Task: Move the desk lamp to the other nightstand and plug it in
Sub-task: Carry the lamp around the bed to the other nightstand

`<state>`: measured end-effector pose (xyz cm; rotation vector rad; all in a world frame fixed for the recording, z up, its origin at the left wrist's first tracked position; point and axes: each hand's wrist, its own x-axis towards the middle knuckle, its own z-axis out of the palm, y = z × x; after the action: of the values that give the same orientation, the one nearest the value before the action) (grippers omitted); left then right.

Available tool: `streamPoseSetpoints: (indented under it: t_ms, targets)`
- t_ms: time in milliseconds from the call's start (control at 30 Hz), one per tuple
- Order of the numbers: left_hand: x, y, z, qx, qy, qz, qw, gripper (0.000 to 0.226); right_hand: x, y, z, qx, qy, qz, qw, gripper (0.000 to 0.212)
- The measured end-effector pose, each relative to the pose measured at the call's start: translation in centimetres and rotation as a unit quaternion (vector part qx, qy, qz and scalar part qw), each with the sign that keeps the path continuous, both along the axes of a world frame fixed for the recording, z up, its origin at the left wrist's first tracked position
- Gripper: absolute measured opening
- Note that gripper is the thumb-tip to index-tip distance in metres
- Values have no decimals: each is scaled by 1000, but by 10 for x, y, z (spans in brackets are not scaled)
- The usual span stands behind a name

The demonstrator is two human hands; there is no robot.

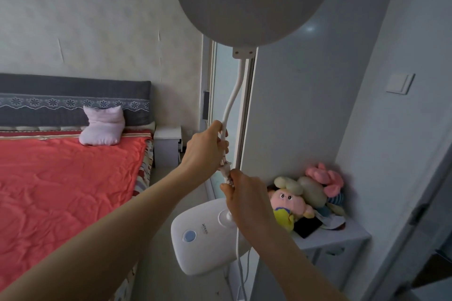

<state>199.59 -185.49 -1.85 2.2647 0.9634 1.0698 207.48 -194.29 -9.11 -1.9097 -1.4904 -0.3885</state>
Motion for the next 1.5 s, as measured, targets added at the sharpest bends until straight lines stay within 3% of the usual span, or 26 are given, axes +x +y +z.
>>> streamPoseSetpoints:
  t_ms: [433, 667, 933, 1167, 1500]
  targets:
    - [110, -2, -14, -3, -7, 86, 996, 16, 129, 14, -9, -15, -19, 68, 997, 15]
    - [124, 15, -22, -10, 22, 142, 990, 7, 146, 32, -16, -18, -18, 122, 992, 17]
    - [129, 46, -34, -32, 24, 161, 986, 14, 152, 65, -24, -21, -4, 157, 987, 18]
    - [123, 105, -39, -31, 20, 163, 986, 15, 147, 120, -24, -25, -1, 163, 986, 16]
    - [89, 252, -27, -27, 18, 134, 990, 14, 110, 267, -15, -33, 25, 123, 992, 13]
